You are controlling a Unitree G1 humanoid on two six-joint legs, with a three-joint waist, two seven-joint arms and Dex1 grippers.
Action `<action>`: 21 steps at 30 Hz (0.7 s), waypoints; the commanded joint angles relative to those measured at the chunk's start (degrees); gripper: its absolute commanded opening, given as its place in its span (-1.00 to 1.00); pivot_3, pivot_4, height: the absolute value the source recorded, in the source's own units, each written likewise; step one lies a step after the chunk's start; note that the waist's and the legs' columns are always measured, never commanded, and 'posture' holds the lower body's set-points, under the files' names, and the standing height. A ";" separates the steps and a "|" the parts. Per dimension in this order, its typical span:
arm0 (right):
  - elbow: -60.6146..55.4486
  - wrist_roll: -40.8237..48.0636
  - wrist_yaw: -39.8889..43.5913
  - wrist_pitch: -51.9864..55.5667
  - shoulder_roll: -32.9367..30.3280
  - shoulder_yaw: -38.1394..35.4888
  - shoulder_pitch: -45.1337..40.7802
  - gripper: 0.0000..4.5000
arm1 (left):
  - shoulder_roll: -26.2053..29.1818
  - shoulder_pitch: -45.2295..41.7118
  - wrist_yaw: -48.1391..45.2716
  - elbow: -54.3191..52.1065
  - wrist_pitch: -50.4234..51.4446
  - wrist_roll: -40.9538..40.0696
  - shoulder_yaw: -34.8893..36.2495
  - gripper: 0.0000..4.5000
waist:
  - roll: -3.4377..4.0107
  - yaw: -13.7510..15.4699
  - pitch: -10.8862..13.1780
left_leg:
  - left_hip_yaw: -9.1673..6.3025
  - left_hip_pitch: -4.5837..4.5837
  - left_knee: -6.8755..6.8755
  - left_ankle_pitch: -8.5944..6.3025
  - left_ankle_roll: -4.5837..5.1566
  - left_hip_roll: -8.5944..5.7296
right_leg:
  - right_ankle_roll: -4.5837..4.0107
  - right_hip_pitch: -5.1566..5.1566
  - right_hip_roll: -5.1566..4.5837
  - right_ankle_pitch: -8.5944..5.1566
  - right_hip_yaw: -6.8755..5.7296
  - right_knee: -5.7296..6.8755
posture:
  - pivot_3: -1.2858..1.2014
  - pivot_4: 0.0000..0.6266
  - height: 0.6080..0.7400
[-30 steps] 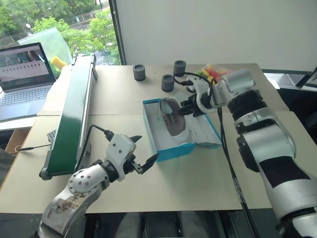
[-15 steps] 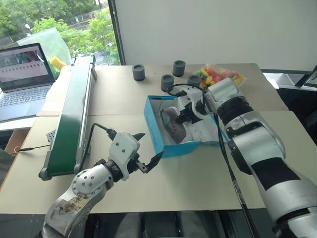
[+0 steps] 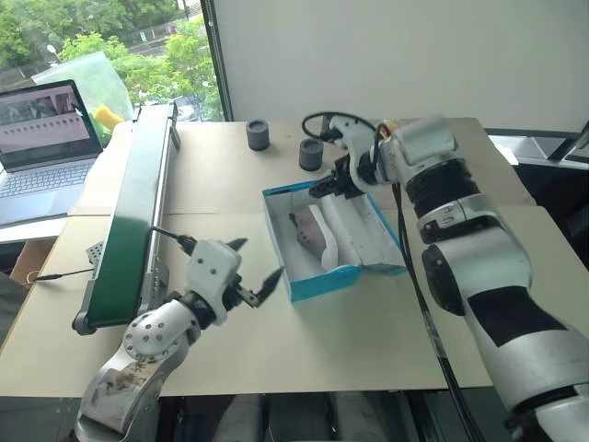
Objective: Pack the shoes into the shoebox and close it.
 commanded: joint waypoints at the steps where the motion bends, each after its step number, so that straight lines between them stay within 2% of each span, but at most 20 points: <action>1: -26.97 9.52 6.71 -3.63 0.88 -3.01 9.42 0.56 | -3.71 -2.80 8.13 3.00 0.00 3.16 6.74 1.00 | -0.01 0.03 -0.01 | -0.05 -0.03 0.01 -0.01 -0.01 0.01 | 0.01 0.01 0.00 0.00 -0.05 0.00 | 0.03 -0.52 1.00; 4: -46.20 16.52 11.33 -5.77 0.56 -2.68 22.65 0.56 | -6.58 -4.34 12.28 4.63 3.36 2.69 11.93 1.00 | -0.06 0.02 -0.04 | -0.27 -0.14 0.07 -0.07 -0.05 0.04 | 0.04 -0.01 0.00 0.01 -0.07 0.13 | 0.03 -0.52 1.00; 6: -52.22 17.64 11.09 -6.67 0.61 -1.44 29.37 0.56 | -7.05 -4.90 13.70 5.11 4.65 2.65 14.85 1.00 | -0.08 0.20 -0.05 | -0.35 -0.25 0.23 -0.14 -0.03 0.03 | 0.08 -0.02 -0.01 0.04 -0.07 0.13 | 0.03 -0.52 1.00; 10: -53.72 15.27 8.88 -13.00 1.52 2.07 40.30 0.56 | -4.95 -5.36 12.69 7.62 7.30 1.69 19.44 1.00 | -0.10 0.20 -0.06 | -0.34 -0.11 0.46 -0.14 -0.04 -0.05 | 0.12 0.05 -0.06 0.07 -0.03 0.10 | 0.03 -0.52 1.00; 13: -54.06 13.18 8.81 -16.78 1.10 5.71 43.98 0.56 | -1.93 -4.96 11.25 10.57 7.71 2.69 21.06 1.00 | -0.09 -0.10 -0.06 | -0.28 0.27 0.45 -0.10 -0.10 0.01 | 0.02 0.26 0.05 0.13 0.02 0.15 | 0.03 -0.52 1.00; 17: -53.22 10.91 7.71 -19.65 0.97 8.69 46.11 0.97 | 1.25 -4.85 9.36 11.94 8.06 2.85 21.64 1.00 | -0.10 -0.23 -0.06 | -0.22 0.36 0.44 -0.07 -0.14 0.27 | -0.11 0.28 0.35 0.20 0.03 0.14 | 0.03 -0.52 1.00; 21: -51.34 7.78 4.55 -23.38 2.35 10.17 47.35 0.97 | 1.68 -5.67 9.36 13.95 8.04 3.16 21.16 1.00 | -0.10 -0.13 -0.06 | -0.23 0.29 0.42 -0.07 -0.16 0.34 | -0.14 0.22 0.34 0.21 0.04 0.13 | 0.03 -0.52 1.00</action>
